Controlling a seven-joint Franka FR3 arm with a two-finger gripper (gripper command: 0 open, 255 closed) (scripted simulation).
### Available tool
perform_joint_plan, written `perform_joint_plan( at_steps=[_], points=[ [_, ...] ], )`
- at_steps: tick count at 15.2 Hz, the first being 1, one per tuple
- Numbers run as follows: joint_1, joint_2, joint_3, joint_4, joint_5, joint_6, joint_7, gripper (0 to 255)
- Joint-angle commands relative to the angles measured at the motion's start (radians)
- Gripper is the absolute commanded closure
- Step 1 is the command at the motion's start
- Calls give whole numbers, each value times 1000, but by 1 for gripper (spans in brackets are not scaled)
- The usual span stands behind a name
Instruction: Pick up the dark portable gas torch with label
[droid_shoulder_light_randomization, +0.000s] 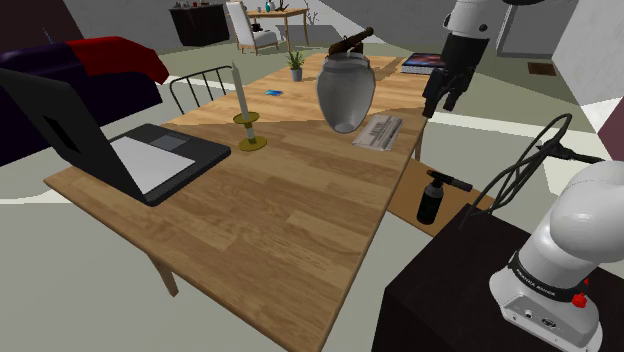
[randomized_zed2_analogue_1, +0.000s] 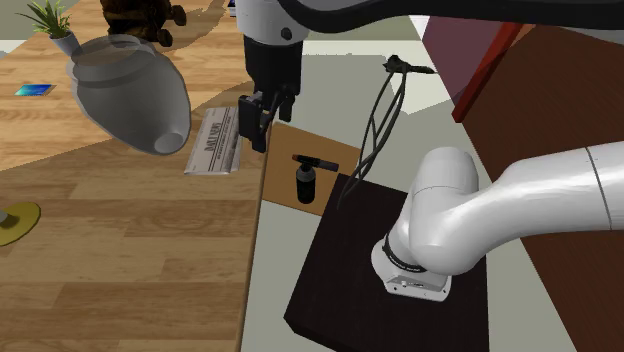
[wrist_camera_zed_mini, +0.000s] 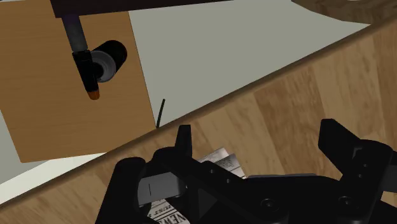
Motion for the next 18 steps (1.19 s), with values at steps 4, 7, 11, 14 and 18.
perform_joint_plan(
  at_steps=[4,7,11,14,18],
  points=[
    [-17,2,-30,-80,-27,69,-43,0],
    [-37,15,-63,-151,-56,143,-85,0],
    [-67,53,-109,-233,-95,250,-142,0],
    [-90,99,-147,-282,-125,336,-185,0],
    [-120,185,-200,-331,-164,461,-244,0]
  ],
)
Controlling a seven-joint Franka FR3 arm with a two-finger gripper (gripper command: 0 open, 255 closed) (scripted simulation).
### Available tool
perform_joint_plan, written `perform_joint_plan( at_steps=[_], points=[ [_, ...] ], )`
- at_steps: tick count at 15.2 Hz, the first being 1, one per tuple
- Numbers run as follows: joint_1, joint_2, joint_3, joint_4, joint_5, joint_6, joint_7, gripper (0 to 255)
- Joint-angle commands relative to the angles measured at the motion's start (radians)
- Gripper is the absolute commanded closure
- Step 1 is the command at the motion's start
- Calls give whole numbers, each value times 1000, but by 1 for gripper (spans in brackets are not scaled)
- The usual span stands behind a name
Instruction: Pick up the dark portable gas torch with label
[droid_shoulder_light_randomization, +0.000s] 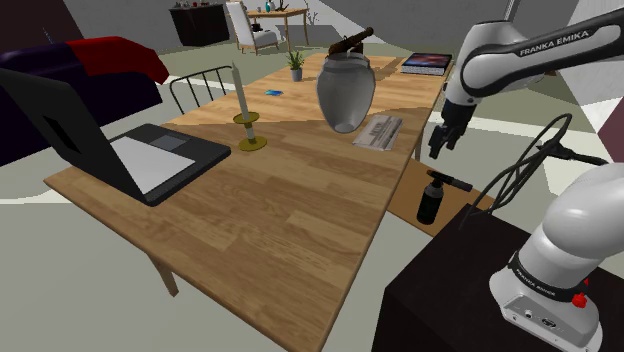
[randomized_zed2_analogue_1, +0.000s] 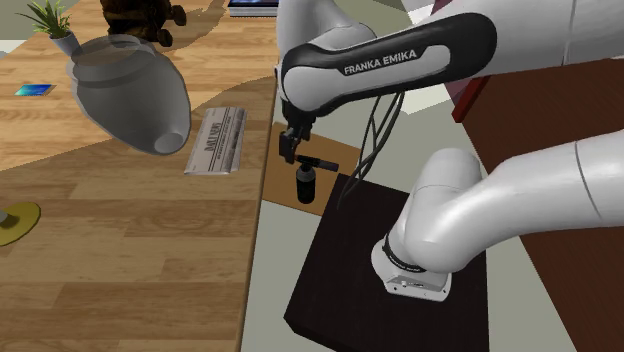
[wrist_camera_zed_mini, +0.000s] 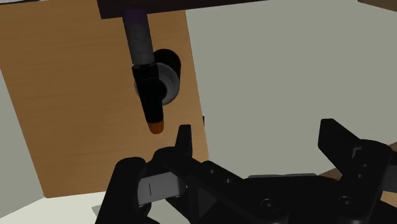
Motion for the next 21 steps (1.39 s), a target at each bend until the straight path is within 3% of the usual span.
perform_joint_plan(
  at_steps=[1,10,20,21],
  points=[
    [-12,59,-27,-20,-17,76,-29,0],
    [-49,368,-162,-35,-47,381,-181,0],
    [-21,507,-191,-54,17,534,-240,0],
    [-21,507,-190,-53,17,533,-239,255]
  ],
)
